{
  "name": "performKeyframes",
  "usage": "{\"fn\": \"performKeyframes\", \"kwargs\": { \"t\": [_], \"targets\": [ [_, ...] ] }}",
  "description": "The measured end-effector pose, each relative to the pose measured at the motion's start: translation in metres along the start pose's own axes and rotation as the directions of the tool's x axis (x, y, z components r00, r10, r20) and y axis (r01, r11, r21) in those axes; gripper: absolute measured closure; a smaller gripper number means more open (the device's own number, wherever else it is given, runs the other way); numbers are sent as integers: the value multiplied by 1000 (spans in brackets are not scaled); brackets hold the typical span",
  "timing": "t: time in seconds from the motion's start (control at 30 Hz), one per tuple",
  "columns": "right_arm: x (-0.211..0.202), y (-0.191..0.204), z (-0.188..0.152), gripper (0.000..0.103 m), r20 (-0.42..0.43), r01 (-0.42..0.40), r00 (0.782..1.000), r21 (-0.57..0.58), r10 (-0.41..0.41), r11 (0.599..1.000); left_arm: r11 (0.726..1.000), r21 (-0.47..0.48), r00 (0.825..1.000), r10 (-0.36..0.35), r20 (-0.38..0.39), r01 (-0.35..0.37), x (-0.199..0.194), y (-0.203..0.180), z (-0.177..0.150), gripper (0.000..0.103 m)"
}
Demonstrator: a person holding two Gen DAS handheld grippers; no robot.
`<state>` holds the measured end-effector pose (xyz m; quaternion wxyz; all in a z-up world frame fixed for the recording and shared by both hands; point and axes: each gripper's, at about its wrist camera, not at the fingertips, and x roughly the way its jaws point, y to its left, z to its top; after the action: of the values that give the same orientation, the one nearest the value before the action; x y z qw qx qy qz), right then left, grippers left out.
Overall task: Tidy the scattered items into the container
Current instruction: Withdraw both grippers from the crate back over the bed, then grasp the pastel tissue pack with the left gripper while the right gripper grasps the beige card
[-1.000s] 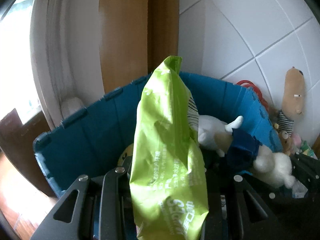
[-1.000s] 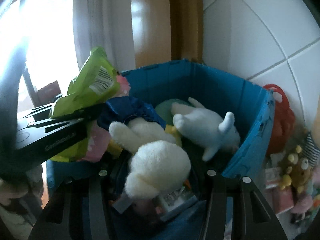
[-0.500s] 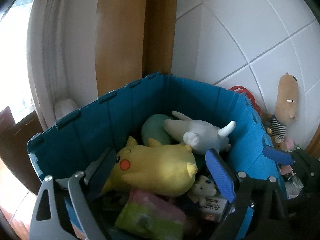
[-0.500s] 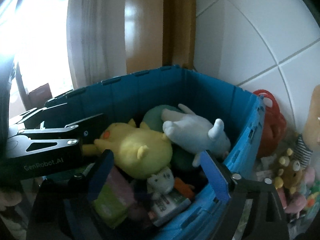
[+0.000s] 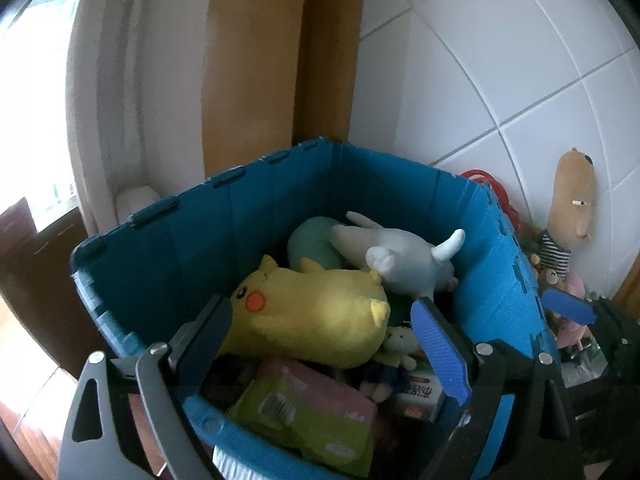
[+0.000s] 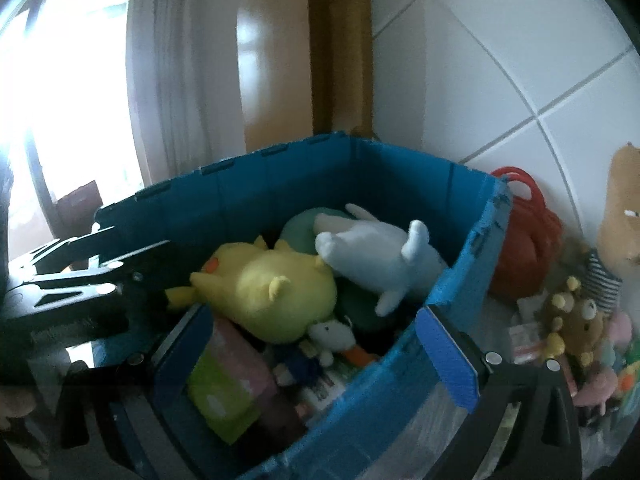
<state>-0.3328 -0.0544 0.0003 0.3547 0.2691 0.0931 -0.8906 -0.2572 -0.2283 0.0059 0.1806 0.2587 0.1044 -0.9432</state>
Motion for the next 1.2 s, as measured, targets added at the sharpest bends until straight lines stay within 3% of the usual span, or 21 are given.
{"fn": "performKeyframes", "kwargs": {
  "t": [0.17,0.43,0.6,0.67,0.77,0.83,0.87,1.0,1.07,1.2],
  "targets": [
    [-41,-26,-24,0,50,39,998,51,-42,998,999,-18,998,29,58,-28,-39,-12,-16,11],
    [-117,-92,-83,0,81,172,979,181,-189,968,990,102,988,-111,110,100,-84,-89,-40,11],
    [-165,-144,-132,0,36,379,916,250,-400,891,956,186,966,-244,88,225,-98,-158,-63,11],
    [-178,-166,-150,0,2,412,903,284,-431,866,936,225,958,-285,40,269,-96,-189,-76,11],
    [-203,-208,-187,0,-42,393,914,347,-404,852,882,268,920,-385,-66,388,-87,-237,-104,11],
    [-214,-238,-213,0,-94,408,909,393,-405,824,854,286,900,-408,-151,435,-78,-272,-128,11],
    [-221,-254,-228,0,-135,440,896,402,-423,803,839,294,888,-416,-194,457,-73,-289,-140,11],
    [-248,-307,-278,0,-272,520,854,428,-444,739,809,324,861,-392,-324,490,-56,-347,-191,11],
    [-257,-322,-297,0,-316,542,839,425,-442,725,803,312,839,-379,-390,508,-44,-371,-216,11],
    [-261,-355,-337,0,-409,560,819,411,-403,720,784,333,812,-342,-473,524,-29,-412,-263,11]
  ]
}}
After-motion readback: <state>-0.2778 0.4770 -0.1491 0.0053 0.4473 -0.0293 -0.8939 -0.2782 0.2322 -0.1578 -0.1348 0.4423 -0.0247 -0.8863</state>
